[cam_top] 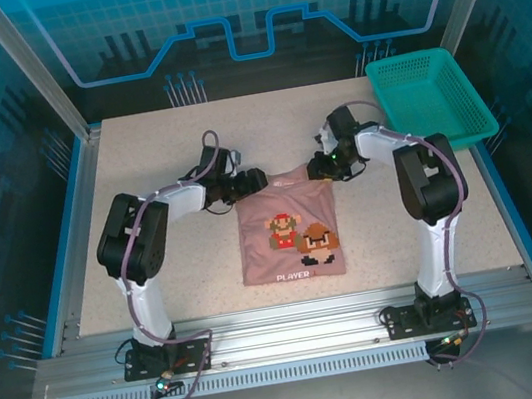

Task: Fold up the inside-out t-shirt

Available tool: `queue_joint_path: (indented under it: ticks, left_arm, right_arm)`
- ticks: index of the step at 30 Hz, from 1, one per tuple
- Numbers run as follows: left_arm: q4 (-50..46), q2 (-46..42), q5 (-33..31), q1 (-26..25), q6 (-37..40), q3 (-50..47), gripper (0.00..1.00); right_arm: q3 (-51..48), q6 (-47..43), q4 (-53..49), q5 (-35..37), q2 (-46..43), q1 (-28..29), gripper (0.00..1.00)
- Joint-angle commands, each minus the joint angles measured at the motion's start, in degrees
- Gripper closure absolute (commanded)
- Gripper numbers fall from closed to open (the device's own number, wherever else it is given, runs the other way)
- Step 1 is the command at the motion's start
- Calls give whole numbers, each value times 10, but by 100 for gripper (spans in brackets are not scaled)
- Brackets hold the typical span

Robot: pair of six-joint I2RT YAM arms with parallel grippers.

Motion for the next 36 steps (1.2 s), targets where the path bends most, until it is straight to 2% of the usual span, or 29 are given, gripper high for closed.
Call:
queue_joint_path:
  ticks: [1, 5, 8, 12, 16, 20, 28, 36]
  left_arm:
    - [-16, -22, -8, 17, 15, -23, 22]
    - [-3, -62, 25, 20, 37, -13, 19]
    - [8, -84, 33, 30, 41, -17, 17]
    - [-26, -74, 11, 60, 41, -12, 16]
    - [-88, -24, 27, 80, 53, 36, 15]
    - [-100, 9, 58, 80, 60, 59, 16]
    - [-96, 45, 100, 66, 60, 60, 21]
    - [-66, 45, 139, 48, 50, 33, 29]
  right_arm:
    - [14, -23, -23, -8, -12, -10, 63]
    - [8, -57, -10, -37, -69, -9, 58]
    - [-3, -67, -6, -7, -89, -16, 52]
    - [26, -61, -43, 48, -51, -28, 44]
    - [50, -55, -47, 42, -15, -27, 37]
    - [73, -60, -69, 45, 18, -25, 31]
    - [90, -63, -89, 28, 61, -9, 31]
    - [60, -61, -78, -1, 55, 12, 36]
